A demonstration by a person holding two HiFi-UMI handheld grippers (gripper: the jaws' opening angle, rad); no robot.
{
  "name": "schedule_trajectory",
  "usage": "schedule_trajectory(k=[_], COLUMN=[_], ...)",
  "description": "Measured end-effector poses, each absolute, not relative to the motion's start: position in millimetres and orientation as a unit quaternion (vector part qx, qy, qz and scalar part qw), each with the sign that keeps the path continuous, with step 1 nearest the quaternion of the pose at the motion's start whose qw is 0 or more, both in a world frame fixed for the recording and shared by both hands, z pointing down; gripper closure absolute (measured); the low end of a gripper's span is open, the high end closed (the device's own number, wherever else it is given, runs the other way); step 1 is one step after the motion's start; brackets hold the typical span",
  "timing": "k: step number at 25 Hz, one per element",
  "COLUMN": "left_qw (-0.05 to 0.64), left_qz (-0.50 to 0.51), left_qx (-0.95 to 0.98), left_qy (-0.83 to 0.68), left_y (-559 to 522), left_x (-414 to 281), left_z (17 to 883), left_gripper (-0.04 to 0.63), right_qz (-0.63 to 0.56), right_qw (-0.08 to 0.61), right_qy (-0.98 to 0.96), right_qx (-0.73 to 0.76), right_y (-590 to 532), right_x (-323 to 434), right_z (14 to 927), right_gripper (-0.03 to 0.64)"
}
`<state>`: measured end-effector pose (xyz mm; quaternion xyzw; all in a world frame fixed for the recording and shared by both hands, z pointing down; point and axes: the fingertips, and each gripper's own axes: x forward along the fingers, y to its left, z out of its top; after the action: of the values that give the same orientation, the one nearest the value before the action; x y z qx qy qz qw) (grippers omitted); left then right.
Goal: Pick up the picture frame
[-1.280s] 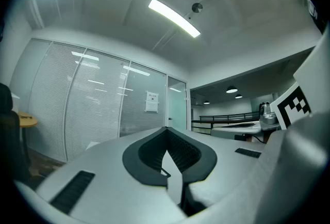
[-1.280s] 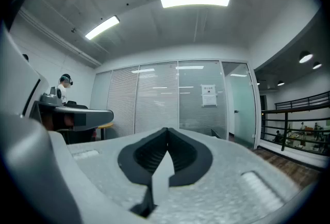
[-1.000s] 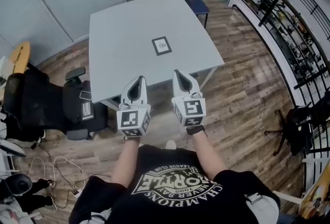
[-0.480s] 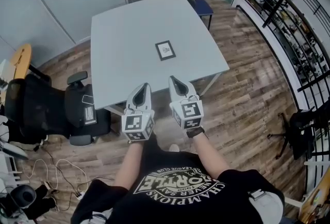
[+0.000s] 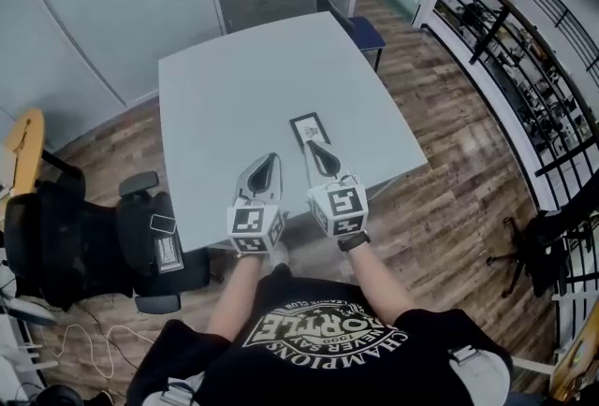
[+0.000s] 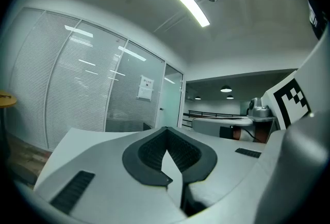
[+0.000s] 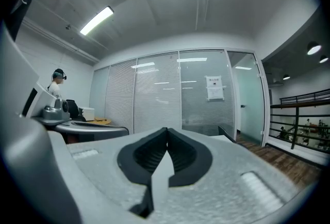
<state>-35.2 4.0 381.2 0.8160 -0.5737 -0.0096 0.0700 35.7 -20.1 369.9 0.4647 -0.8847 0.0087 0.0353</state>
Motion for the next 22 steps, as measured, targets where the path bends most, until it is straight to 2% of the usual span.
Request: schedule_trajectory(k=[14, 22], left_qw=[0.106, 0.147], left_qz=[-0.013, -0.001], left_qx=[0.841, 0.855], left_qy=[-0.530, -0.498], left_y=[-109.5, -143.5], left_x=[-104.3, -89.6], left_z=[407.0, 451.9], left_gripper=[0.592, 0.592], right_qz=[0.026, 0.062], right_qw=[0.057, 0.112], right_qy=[-0.872, -0.859], right_qx=[0.485, 0.495], right_y=[-121.2, -149.6], right_x=[-43.7, -26.9], right_z=[396.8, 443.2], right_gripper=[0.618, 0.618])
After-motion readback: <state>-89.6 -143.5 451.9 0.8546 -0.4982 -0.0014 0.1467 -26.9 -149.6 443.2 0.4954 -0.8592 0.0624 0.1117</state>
